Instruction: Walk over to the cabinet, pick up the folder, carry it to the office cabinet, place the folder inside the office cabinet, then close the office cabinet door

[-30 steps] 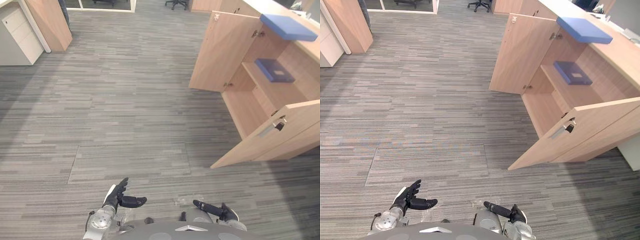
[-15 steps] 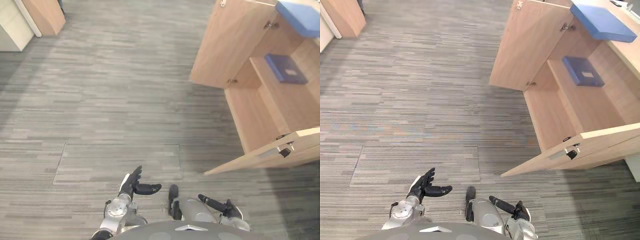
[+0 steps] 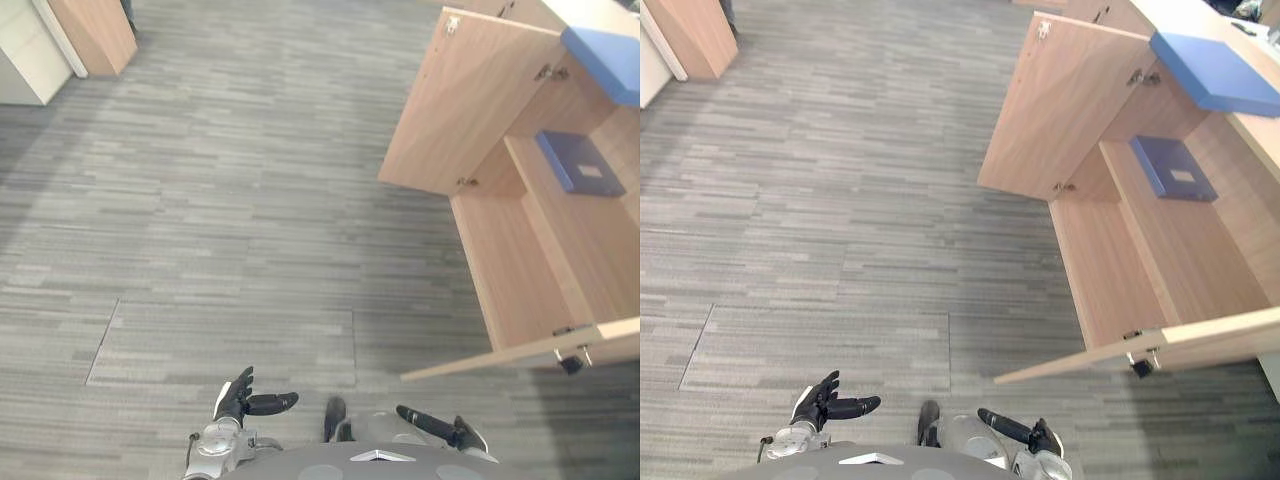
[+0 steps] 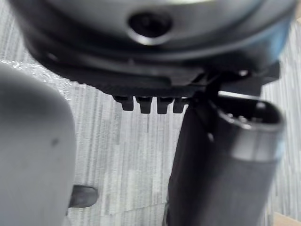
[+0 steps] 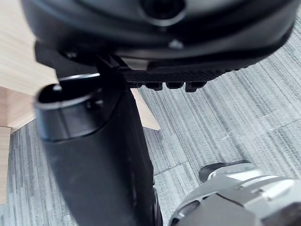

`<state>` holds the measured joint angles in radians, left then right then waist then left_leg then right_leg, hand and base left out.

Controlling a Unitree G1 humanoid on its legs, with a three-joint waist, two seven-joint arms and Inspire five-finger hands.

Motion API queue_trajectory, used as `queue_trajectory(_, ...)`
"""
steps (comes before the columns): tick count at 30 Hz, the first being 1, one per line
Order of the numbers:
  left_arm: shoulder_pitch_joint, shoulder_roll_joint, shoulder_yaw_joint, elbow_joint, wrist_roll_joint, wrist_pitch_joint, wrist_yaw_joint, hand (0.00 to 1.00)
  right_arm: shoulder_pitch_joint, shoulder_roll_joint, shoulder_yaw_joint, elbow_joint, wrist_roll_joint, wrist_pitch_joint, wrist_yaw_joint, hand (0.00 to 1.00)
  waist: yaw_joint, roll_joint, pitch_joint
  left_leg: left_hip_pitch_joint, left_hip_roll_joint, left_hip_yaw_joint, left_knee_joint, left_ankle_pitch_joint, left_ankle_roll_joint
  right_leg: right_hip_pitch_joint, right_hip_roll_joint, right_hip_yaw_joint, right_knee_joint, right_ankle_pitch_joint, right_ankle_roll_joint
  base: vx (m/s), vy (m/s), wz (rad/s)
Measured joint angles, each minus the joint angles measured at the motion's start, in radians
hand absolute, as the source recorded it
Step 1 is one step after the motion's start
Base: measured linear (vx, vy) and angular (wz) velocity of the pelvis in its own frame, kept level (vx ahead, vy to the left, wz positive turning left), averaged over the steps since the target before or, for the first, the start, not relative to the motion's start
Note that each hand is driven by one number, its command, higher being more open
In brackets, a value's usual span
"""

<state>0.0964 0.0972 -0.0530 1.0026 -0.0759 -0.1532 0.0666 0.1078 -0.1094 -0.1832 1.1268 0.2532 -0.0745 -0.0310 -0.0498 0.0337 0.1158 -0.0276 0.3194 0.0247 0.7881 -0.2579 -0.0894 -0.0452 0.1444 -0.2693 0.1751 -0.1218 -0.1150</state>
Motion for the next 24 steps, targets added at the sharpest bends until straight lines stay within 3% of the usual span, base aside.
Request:
queue_trajectory(2, 0.000, -0.005, 0.033, -0.002, 0.002, 0.001, 0.011, 1.00, -0.003, 0.001, 0.009, 0.009, 0.005, 0.000, -0.003, 1.00, 0.009, -0.007, -0.001, -0.046, 0.038, 0.035, 0.164, 0.032, 0.014, 0.069, 0.015, 0.021, -0.032, -0.001, -0.014, 0.28, -0.069, -0.23)
queue_trajectory(4, -0.021, -0.009, 0.060, -0.007, -0.001, 0.000, 0.022, 1.00, -0.013, 0.004, 0.029, 0.017, 0.007, 0.000, -0.004, 1.00, 0.024, -0.025, 0.006, -0.102, 0.029, 0.082, 0.239, -0.018, 0.023, 0.126, 0.002, 0.059, -0.069, 0.001, -0.017, 0.27, 0.000, -0.29)
queue_trajectory(7, -0.029, -0.008, 0.072, -0.040, -0.001, -0.002, 0.040, 1.00, -0.033, 0.014, 0.038, 0.018, 0.008, 0.002, -0.008, 1.00, 0.035, -0.047, 0.023, -0.190, -0.056, 0.089, 0.180, -0.095, 0.031, 0.180, -0.050, 0.115, -0.091, 0.000, -0.016, 0.19, 0.183, -0.49)
queue_trajectory(9, -0.048, -0.008, 0.070, -0.046, -0.001, -0.003, 0.050, 1.00, -0.045, 0.020, 0.032, 0.017, 0.030, 0.000, -0.016, 1.00, 0.047, -0.062, 0.041, -0.253, -0.155, 0.046, -0.061, -0.090, 0.025, 0.204, -0.114, 0.168, -0.090, -0.026, 0.020, 0.13, 0.202, -0.63)
queue_trajectory(10, -0.049, -0.009, 0.070, -0.046, -0.001, -0.004, 0.054, 1.00, -0.045, 0.021, 0.027, 0.017, 0.041, -0.002, -0.017, 1.00, 0.047, -0.060, 0.043, -0.261, -0.180, 0.018, -0.154, -0.066, 0.016, 0.204, -0.129, 0.176, -0.089, -0.037, 0.036, 0.13, 0.303, -0.45)
queue_trajectory(11, -0.047, -0.021, 0.070, -0.046, -0.001, -0.004, 0.057, 1.00, -0.039, 0.018, 0.009, 0.015, 0.068, -0.005, -0.018, 1.00, 0.045, -0.043, 0.044, -0.264, -0.211, -0.040, -0.338, -0.005, 0.014, 0.210, -0.151, 0.199, -0.082, -0.059, 0.063, 0.14, 0.319, -0.41)
queue_trajectory(13, -0.038, -0.034, 0.073, -0.039, -0.001, -0.004, 0.057, 1.00, -0.013, 0.018, -0.001, 0.007, 0.109, -0.006, -0.024, 1.00, 0.054, -0.027, 0.041, -0.231, -0.238, -0.044, -0.444, 0.173, 0.007, 0.237, -0.188, 0.253, -0.077, -0.093, 0.107, 0.27, 0.382, -0.58)
queue_trajectory(14, -0.034, -0.034, 0.082, -0.039, -0.001, -0.004, 0.057, 1.00, -0.009, 0.023, -0.003, 0.005, 0.115, -0.006, -0.024, 1.00, 0.054, -0.024, 0.040, -0.224, -0.252, -0.034, -0.448, 0.192, 0.012, 0.238, -0.202, 0.263, -0.075, -0.100, 0.113, 0.40, 0.388, -0.56)
queue_trajectory(15, -0.028, -0.028, 0.107, -0.039, -0.002, -0.008, 0.060, 1.00, -0.002, 0.033, -0.006, 0.006, 0.116, -0.006, -0.023, 1.00, 0.050, -0.059, 0.034, -0.227, -0.280, -0.017, -0.433, 0.180, 0.029, 0.237, -0.232, 0.280, -0.068, -0.099, 0.125, 0.39, 0.346, -0.41)
queue_trajectory(16, -0.026, -0.020, 0.117, -0.038, -0.002, -0.007, 0.059, 1.00, 0.000, 0.051, -0.019, 0.005, 0.117, -0.006, -0.022, 1.00, 0.046, -0.072, 0.034, -0.236, -0.296, 0.001, -0.411, 0.156, 0.055, 0.228, -0.251, 0.304, -0.064, -0.095, 0.131, 0.30, 0.254, -0.43)
queue_trajectory(18, -0.017, -0.019, 0.145, -0.040, -0.003, -0.007, 0.054, 1.00, 0.007, 0.065, -0.024, 0.005, 0.116, -0.006, -0.021, 1.00, 0.050, -0.092, 0.019, -0.227, -0.305, 0.044, -0.398, 0.118, 0.073, 0.204, -0.275, 0.348, -0.046, -0.073, 0.163, 0.27, 0.241, -0.52)
queue_trajectory(21, -0.009, -0.019, 0.155, -0.016, -0.011, -0.017, 0.052, 1.00, 0.015, 0.076, -0.050, 0.008, 0.113, -0.004, 0.003, 1.00, 0.070, -0.097, -0.007, -0.167, -0.316, 0.134, -0.420, 0.071, 0.092, 0.170, -0.313, 0.416, 0.012, -0.058, 0.184, 0.27, 0.189, -0.83)
queue_trajectory(23, -0.008, -0.021, 0.156, 0.017, -0.011, -0.019, 0.041, 1.00, 0.016, 0.069, -0.067, 0.008, 0.113, -0.004, 0.020, 1.00, 0.070, -0.095, -0.032, -0.118, -0.326, 0.189, -0.458, 0.059, 0.111, 0.094, -0.322, 0.437, 0.156, -0.058, 0.185, 0.27, 0.164, -0.93)
queue_trajectory(24, -0.007, -0.019, 0.153, 0.029, -0.011, -0.019, 0.033, 1.00, 0.015, 0.067, -0.082, 0.007, 0.110, -0.004, 0.027, 1.00, 0.067, -0.084, -0.030, -0.072, -0.339, 0.218, -0.492, 0.064, 0.125, 0.023, -0.332, 0.438, 0.311, -0.053, 0.192, 0.21, 0.125, -0.61)
